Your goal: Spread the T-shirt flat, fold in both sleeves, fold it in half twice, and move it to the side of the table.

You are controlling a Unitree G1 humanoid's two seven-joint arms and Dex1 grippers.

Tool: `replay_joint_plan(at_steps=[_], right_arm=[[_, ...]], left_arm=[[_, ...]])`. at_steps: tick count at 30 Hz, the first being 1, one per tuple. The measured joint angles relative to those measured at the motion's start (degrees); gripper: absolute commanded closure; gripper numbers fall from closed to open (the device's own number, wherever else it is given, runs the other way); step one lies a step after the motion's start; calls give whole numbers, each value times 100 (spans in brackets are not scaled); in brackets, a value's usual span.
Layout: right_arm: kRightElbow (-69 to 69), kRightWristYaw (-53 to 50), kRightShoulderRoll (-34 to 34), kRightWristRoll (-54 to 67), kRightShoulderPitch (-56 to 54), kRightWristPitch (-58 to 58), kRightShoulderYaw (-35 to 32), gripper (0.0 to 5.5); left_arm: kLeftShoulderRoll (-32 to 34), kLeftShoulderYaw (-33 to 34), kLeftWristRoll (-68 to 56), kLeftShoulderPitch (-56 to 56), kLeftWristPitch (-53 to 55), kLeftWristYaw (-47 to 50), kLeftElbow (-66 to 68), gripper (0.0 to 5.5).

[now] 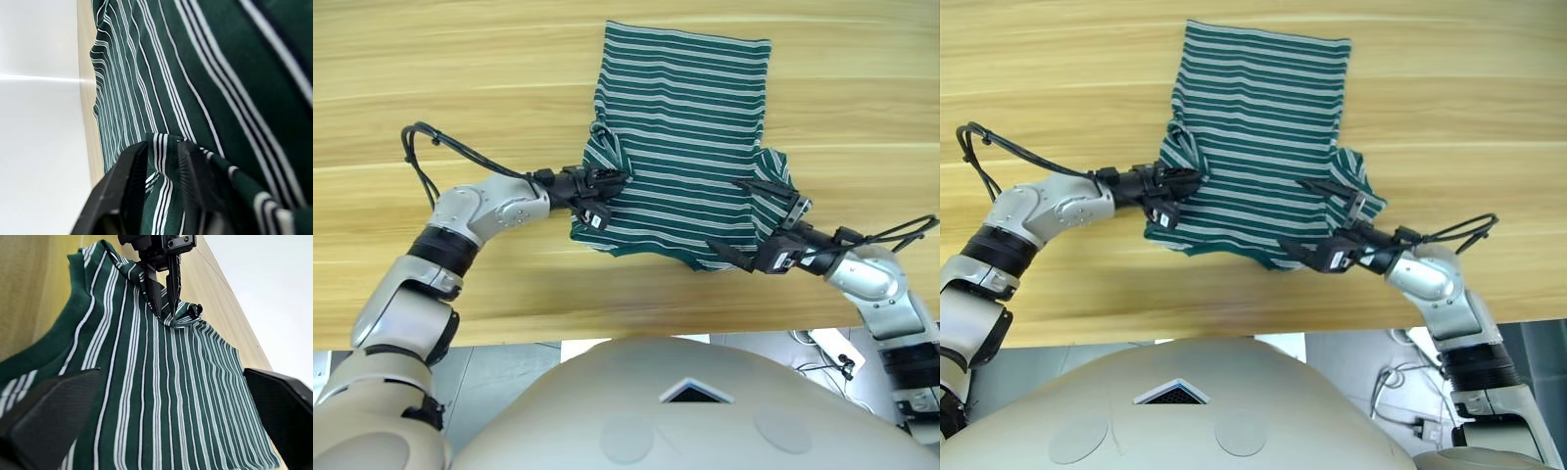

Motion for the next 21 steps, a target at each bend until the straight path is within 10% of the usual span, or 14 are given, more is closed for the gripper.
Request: replay_joint_plan(at_steps=[11,21], right_arm=[[438,-1317,-105,-988,-401,1051,-1325,10],[458,-1374,-529,-2065,684,1582,-1517,10]], left_arm=[[-149,138,-1086,196,-276,-313,-157,202],[-106,504,-1297,272,-268,-307,-292,195]])
